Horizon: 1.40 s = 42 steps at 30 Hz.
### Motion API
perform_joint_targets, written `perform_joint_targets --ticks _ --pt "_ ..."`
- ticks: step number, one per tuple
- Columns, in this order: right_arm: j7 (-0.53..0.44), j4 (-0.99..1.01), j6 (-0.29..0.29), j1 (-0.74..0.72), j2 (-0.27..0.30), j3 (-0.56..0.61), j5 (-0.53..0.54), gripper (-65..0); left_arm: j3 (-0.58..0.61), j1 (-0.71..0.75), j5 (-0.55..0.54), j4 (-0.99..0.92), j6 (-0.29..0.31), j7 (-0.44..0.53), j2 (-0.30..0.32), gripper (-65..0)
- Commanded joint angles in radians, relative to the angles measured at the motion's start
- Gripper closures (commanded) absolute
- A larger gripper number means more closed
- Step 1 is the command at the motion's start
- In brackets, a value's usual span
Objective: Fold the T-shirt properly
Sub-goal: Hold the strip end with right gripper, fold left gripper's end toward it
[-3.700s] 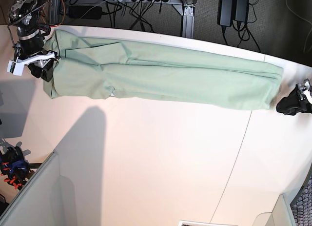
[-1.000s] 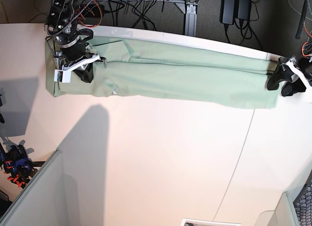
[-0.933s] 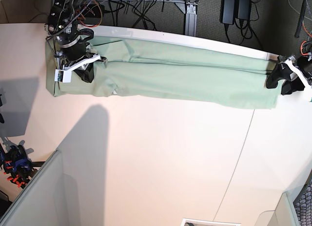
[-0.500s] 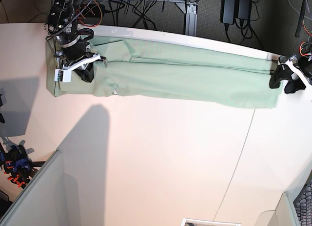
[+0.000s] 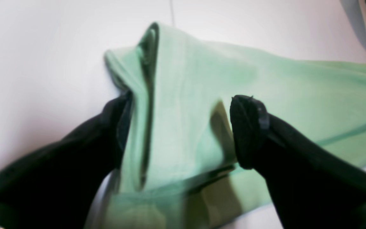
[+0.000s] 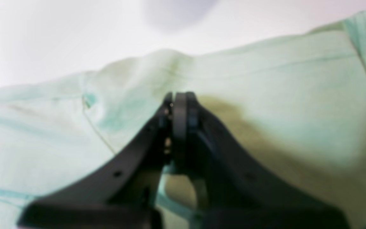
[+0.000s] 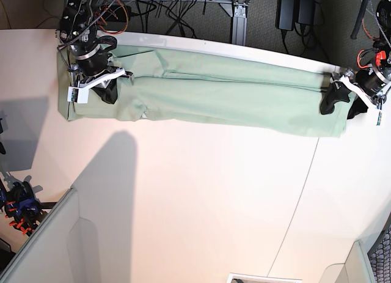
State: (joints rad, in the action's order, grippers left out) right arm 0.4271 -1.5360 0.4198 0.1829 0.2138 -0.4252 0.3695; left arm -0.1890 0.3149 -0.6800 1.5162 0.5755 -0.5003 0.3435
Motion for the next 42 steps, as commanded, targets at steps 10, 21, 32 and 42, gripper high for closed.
perform_joint_targets --ticks 10,21,32,42 --pt "-0.029 -0.013 0.002 -0.011 0.014 -0.005 0.016 0.0 0.026 0.004 0.027 0.001 -0.013 0.029 0.003 -6.6" --pt "-0.035 -0.03 0.002 -0.011 0.019 -0.034 0.096 0.0 0.024 -0.026 0.196 0.001 0.072 0.093 0.003 0.0" --pt "-0.023 -0.039 0.003 -0.039 0.031 -0.166 0.193 0.0 0.024 -0.173 0.315 -0.106 0.072 0.154 0.018 0.0" --pt "-0.023 -0.039 0.003 -0.039 0.04 -0.166 0.192 0.0 0.024 -0.407 0.36 -0.322 0.071 0.191 0.084 0.0"
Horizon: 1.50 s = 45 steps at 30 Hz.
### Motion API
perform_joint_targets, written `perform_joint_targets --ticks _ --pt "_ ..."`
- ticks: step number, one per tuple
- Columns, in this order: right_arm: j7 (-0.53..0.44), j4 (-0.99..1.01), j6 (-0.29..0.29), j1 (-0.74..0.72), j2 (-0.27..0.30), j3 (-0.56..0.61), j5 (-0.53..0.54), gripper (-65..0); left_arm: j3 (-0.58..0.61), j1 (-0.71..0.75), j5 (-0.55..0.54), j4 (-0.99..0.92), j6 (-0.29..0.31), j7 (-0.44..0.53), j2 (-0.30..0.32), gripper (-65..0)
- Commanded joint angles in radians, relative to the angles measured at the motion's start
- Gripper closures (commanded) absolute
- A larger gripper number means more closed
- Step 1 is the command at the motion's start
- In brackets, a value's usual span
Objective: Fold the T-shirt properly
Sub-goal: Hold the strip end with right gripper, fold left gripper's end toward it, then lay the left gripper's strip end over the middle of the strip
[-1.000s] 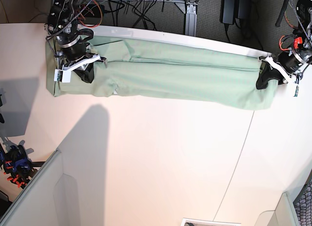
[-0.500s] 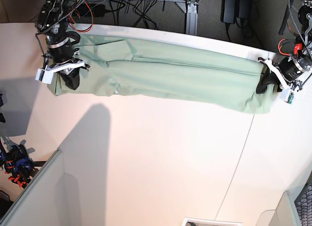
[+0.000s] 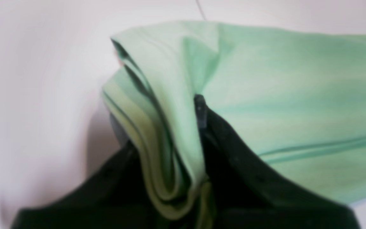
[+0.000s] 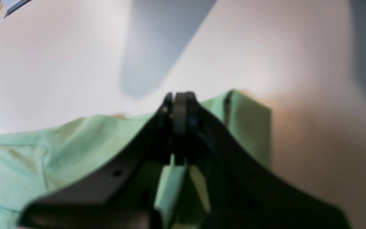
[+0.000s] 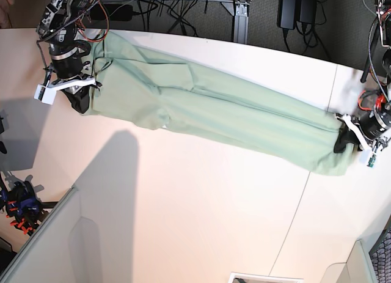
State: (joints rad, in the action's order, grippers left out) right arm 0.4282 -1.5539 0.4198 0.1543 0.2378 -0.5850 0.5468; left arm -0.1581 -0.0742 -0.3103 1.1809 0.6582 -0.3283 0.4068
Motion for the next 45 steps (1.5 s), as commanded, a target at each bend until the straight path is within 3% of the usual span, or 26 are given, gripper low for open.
perform_joint_targets --ticks 1,7,11,18,25,34,42,43,45 --pt "-0.024 -0.021 0.003 -0.01 0.016 -0.006 0.015 0.0 -0.007 -0.034 -0.009 0.009 -0.016 0.019 0.033 0.0" --pt "-0.024 -0.021 0.003 -0.01 0.016 -0.006 0.015 0.0 -0.006 -0.101 -0.01 0.015 -0.017 0.017 0.091 0.0" --pt "-0.024 -0.021 0.003 -0.01 0.016 -0.006 0.015 0.0 -0.006 -0.103 -0.043 0.061 0.04 -0.008 0.093 0.0" --pt "-0.024 -0.021 0.003 -0.01 0.014 -0.006 0.015 0.0 0.06 -0.068 -0.21 0.223 0.04 -0.125 0.035 0.0" --pt "-0.024 -0.021 0.003 -0.01 0.014 -0.006 0.015 0.0 0.279 -0.042 -0.208 0.367 0.04 -0.25 -0.04 0.0" --pt "-0.024 -0.021 0.003 -0.01 0.014 -0.006 0.014 0.0 0.414 -0.04 -0.206 0.368 0.04 -0.311 -0.09 0.0" --pt "-0.024 -0.021 0.003 -0.013 0.014 -0.006 0.015 0.0 0.431 -0.039 -0.273 0.368 0.04 -0.311 -0.097 0.0" --pt "-0.024 -0.021 0.003 -0.013 0.014 -0.006 0.015 0.0 0.431 -0.039 -0.289 0.368 0.04 -0.311 -0.097 -2.2" --pt "-0.024 -0.021 0.003 -0.013 0.014 -0.006 0.014 0.0 0.433 -0.039 -0.33 0.368 0.04 -0.307 -0.097 -17.5"
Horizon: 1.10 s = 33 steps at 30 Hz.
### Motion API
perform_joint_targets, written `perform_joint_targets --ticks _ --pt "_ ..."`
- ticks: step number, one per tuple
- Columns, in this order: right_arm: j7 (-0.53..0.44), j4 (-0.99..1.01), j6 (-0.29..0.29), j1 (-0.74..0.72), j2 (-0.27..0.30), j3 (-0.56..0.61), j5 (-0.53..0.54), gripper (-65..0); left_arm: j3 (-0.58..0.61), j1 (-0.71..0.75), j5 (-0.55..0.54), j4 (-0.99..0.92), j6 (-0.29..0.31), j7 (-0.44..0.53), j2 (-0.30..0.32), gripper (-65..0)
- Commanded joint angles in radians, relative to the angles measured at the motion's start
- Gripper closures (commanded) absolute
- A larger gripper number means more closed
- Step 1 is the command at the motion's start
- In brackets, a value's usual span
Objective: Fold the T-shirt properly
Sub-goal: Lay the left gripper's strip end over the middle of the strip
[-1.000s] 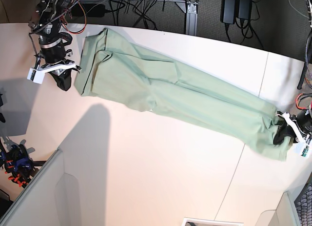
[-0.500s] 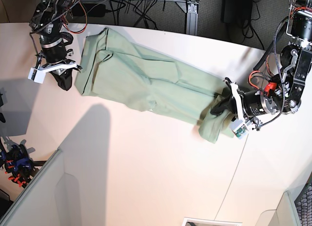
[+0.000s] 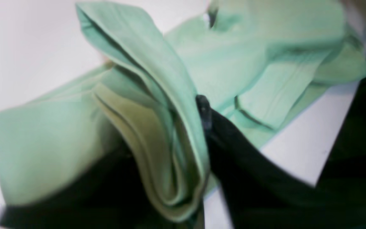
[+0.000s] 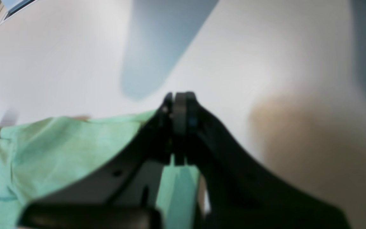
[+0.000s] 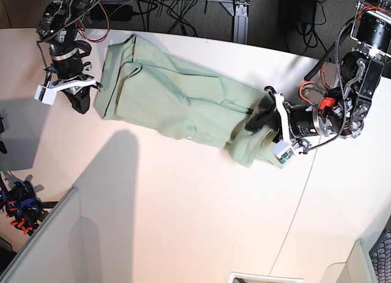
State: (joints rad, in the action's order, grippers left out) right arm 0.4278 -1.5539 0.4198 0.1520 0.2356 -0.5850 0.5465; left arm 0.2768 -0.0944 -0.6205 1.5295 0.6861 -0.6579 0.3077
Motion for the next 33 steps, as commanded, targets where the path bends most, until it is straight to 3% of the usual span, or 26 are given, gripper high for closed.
perform_joint_targets --ticks 1,3,13,23,29,31,33 --pt "-0.024 -0.021 0.003 -0.01 0.016 -0.006 0.015 0.0 -0.002 -0.019 -0.034 0.019 0.012 0.022 0.002 -24.4" --pt "-0.024 -0.021 0.003 -0.011 0.016 -0.006 0.015 0.0 -0.002 -0.012 -0.051 0.019 0.012 0.021 -0.006 -31.5" --pt "-0.024 -0.021 0.003 -0.01 0.016 -0.006 0.015 0.0 0.0 0.017 -0.151 0.019 0.012 0.021 -0.089 -31.5" --pt "-0.024 -0.021 0.003 -0.01 0.016 -0.006 0.016 0.0 0.0 0.017 -0.154 0.019 0.012 0.022 -0.161 -31.5" --pt "-0.018 -0.021 0.003 -0.01 0.019 -0.026 0.037 -36.3 -0.058 0.016 -0.183 0.029 0.012 0.008 -0.16 -31.5" --pt "0.003 -0.021 0.003 -0.01 0.029 -0.045 0.06 -41.2 -0.082 0.016 -0.217 0.05 0.012 -0.022 -0.16 -31.5" --pt "0.036 -0.021 0.003 -0.01 0.047 -0.062 0.074 -41.4 -0.089 0.016 -0.253 0.077 0.012 -0.043 -0.16 -31.5"
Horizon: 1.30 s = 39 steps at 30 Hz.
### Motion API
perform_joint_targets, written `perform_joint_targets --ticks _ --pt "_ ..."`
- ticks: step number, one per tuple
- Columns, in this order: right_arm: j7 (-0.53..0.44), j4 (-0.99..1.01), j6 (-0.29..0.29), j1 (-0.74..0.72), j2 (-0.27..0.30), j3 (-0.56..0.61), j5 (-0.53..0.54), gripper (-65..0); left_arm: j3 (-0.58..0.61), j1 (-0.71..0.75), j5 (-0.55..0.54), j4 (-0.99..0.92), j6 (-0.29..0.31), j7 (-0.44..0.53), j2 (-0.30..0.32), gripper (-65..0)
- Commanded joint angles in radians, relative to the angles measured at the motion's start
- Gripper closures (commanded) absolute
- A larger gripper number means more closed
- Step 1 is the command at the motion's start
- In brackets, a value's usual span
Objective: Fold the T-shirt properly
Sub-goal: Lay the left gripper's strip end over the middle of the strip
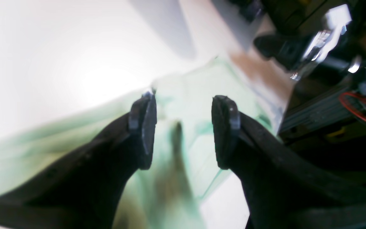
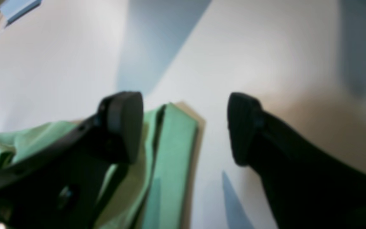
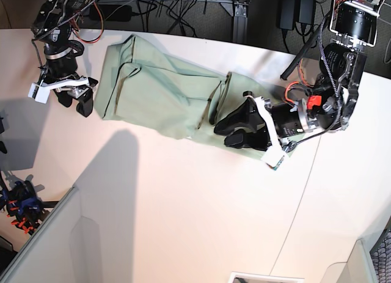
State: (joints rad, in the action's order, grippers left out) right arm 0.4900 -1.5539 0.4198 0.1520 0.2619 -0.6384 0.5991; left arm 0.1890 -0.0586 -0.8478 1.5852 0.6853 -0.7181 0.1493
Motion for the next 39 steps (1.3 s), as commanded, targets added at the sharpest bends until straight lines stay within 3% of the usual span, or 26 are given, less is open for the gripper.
perform_joint_targets --ticks 1,7,12,26,39 --pt "-0.008 -0.02 0.003 -0.009 0.031 -0.014 0.032 -41.4 0.0 -0.019 -0.039 0.032 0.013 0.013 -0.002 -31.5" --pt "0.145 -0.016 0.003 0.049 0.065 -0.006 0.143 -41.4 0.013 -0.019 -0.023 0.049 0.013 0.011 -0.002 -31.5" --pt "0.139 -0.01 0.003 0.126 0.044 0.025 0.146 -41.4 0.013 -0.019 0.015 0.049 0.013 0.011 0.011 -31.5" --pt "0.135 0.027 0.003 0.122 -0.079 0.073 0.198 -41.4 0.013 0.027 0.022 0.049 0.013 0.019 0.019 -31.5" --pt "0.139 0.033 0.003 0.12 -0.088 0.15 0.228 -41.4 0.013 0.045 0.03 0.049 0.013 0.019 0.02 -31.5"
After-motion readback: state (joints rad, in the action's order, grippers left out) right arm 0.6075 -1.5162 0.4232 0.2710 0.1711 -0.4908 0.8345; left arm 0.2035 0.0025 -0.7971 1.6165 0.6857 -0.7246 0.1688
